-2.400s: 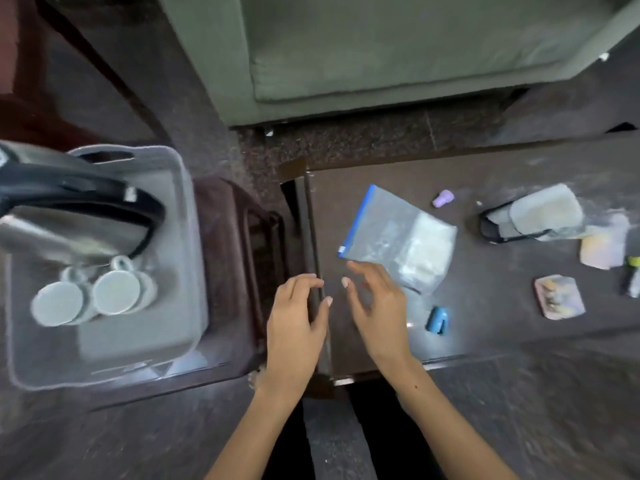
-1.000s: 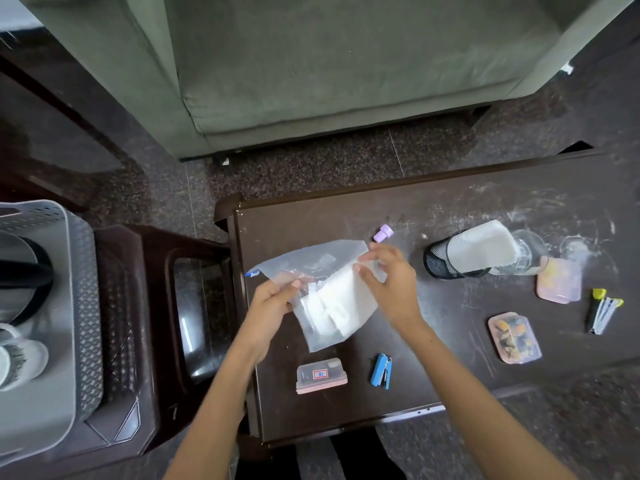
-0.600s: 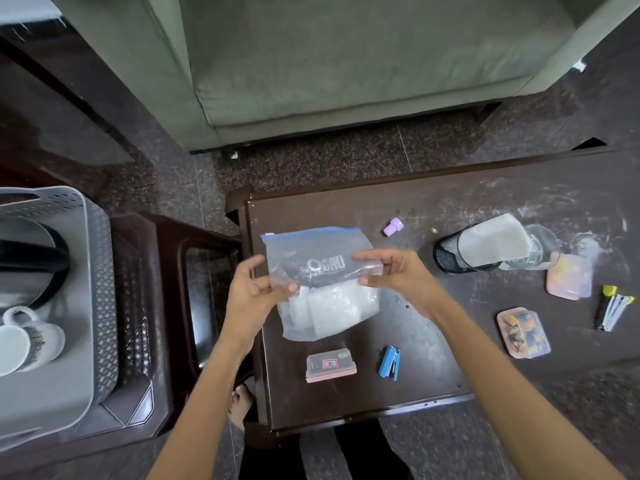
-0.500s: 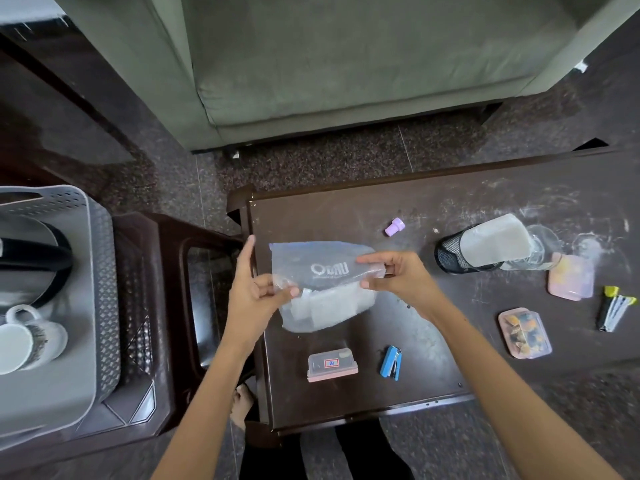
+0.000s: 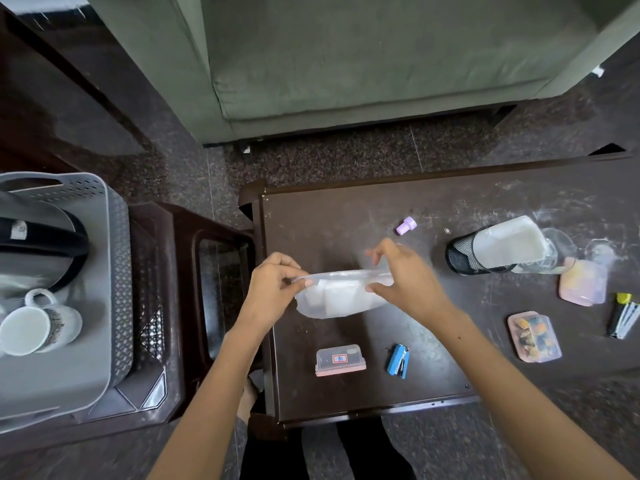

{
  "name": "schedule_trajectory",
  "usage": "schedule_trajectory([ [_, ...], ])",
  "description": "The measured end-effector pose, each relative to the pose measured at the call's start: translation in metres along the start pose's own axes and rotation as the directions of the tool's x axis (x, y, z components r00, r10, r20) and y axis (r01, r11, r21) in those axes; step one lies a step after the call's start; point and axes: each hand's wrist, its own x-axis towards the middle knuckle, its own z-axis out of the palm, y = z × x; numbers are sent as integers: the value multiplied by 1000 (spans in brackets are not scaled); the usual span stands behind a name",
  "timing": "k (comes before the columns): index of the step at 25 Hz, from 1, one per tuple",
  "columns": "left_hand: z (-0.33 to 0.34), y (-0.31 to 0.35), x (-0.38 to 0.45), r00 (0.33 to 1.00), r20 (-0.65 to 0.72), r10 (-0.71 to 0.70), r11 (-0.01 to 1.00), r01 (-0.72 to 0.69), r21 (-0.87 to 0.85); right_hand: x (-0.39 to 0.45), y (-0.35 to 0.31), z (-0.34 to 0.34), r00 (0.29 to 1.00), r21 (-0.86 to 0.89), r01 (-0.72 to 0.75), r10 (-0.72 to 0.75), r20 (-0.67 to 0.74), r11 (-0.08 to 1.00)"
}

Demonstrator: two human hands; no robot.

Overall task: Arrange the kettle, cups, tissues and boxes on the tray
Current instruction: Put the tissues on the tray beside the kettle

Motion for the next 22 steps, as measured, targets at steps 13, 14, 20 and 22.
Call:
schedule_trajectory([
  [13,-23,3,-26,974,-203,103,990,-81,111,19,-49,18,966,-161,47,-4,257,986],
  [14,-30,1,-34,969,-243,54,997,-41,60,21,-57,16,975,-61,-24,37,217,998],
  [20,-111,-26,-84,881,-450,-145,982,73,-173,42,-162,26,987,426,-83,16,159,901],
  [22,-140,-38,-98,853,-494,-167,977,76,-200,54,-206,42,989,550,-42,-43,141,834],
])
